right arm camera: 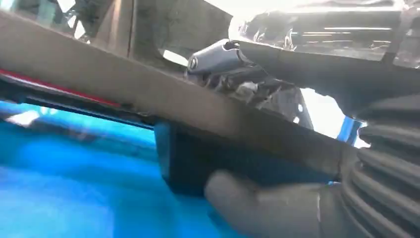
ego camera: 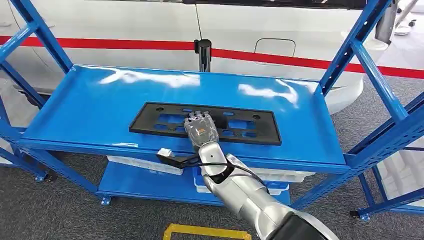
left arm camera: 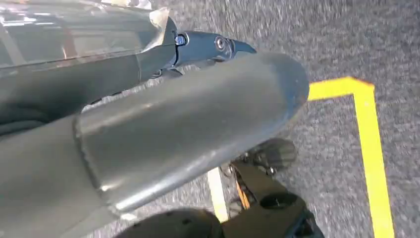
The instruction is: Take the parts from the cabinet and place them on the table.
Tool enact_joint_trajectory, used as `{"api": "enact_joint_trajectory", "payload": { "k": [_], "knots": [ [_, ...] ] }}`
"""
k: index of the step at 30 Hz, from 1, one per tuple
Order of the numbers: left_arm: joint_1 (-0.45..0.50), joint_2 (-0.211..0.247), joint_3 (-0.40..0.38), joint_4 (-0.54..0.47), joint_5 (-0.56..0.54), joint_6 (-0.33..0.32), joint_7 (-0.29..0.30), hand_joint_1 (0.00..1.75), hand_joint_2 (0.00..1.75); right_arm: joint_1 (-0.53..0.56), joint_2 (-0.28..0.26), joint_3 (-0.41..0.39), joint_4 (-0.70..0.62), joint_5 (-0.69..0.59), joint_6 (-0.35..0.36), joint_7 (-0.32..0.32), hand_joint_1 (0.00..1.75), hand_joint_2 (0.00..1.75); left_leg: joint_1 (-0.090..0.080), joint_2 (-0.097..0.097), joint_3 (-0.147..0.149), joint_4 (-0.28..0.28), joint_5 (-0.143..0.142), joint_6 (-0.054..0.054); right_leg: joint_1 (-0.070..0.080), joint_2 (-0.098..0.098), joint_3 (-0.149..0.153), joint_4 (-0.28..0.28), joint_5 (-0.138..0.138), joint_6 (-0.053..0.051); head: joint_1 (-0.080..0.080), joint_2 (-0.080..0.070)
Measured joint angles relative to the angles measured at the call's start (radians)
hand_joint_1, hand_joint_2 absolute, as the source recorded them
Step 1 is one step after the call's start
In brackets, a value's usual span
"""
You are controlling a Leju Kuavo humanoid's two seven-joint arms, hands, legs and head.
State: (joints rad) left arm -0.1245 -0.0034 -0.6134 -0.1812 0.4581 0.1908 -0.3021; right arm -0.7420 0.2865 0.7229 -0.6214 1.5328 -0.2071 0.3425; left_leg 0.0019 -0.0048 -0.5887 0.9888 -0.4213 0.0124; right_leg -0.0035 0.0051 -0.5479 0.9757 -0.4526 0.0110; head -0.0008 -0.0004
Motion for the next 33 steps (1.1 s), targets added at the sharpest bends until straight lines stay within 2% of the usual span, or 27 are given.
{"api": "enact_joint_trajectory", "payload": {
  "k": [14,18,21,24,28,31,33],
  "knots": [
    [0.001,0.0,0.0,0.0,-0.002,0.023,0.001,0.0,0.0,0.008,0.005,0.0,0.0,0.0,-0.006,-0.003,1.64,1.75,0.007,0.0,0.0,0.0,0.0,-0.001,0.001,0.0,-0.002,0.0,0.0,0.0,0.0,0.0],
    [0.001,0.0,0.0,0.0,-0.009,0.032,0.004,0.0,0.0,0.009,0.005,0.0,0.0,0.001,-0.011,-0.003,1.75,1.75,0.008,0.0,0.0,0.0,0.0,-0.001,0.001,0.0,-0.001,0.001,-0.002,0.002,0.0,0.0],
    [0.001,0.0,-0.003,0.0,-0.021,0.04,0.006,0.0,0.0,0.011,0.004,0.0,-0.001,0.007,-0.024,-0.002,1.75,1.75,0.008,0.0,0.0,0.0,0.0,-0.001,0.001,0.0,-0.002,0.001,-0.002,0.002,0.0,0.0],
    [0.001,0.0,-0.005,0.0,-0.031,0.042,0.009,0.0,0.0,0.013,0.0,-0.002,-0.002,0.003,-0.067,0.002,1.75,1.75,0.008,0.0,0.0,0.0,0.0,-0.001,0.001,0.0,-0.002,0.001,-0.002,0.002,0.0,0.0],
    [0.0,0.0,-0.013,0.0,-0.066,0.063,0.023,0.0,0.0,0.018,-0.012,-0.027,-0.022,-0.048,-0.173,-0.027,1.75,1.75,0.008,0.0,-0.001,0.0,0.0,-0.001,0.001,0.0,-0.002,0.001,-0.002,0.002,0.0,0.0],
    [-0.004,0.0,-0.052,0.0,-0.158,0.104,0.061,0.0,0.0,0.018,-0.021,-0.06,-0.064,-0.122,-0.257,-0.092,1.75,1.75,0.008,0.0,-0.001,0.0,0.0,-0.001,0.001,0.0,-0.003,0.001,-0.002,0.002,0.0,0.0],
    [-0.011,0.0,-0.114,0.0,-0.222,0.121,0.093,0.0,0.0,0.022,-0.031,-0.097,-0.124,-0.238,-0.3,-0.19,1.75,1.75,0.008,0.0,-0.002,0.0,0.0,-0.001,0.001,0.0,-0.003,0.001,-0.002,0.002,0.0,0.0]
  ]
}}
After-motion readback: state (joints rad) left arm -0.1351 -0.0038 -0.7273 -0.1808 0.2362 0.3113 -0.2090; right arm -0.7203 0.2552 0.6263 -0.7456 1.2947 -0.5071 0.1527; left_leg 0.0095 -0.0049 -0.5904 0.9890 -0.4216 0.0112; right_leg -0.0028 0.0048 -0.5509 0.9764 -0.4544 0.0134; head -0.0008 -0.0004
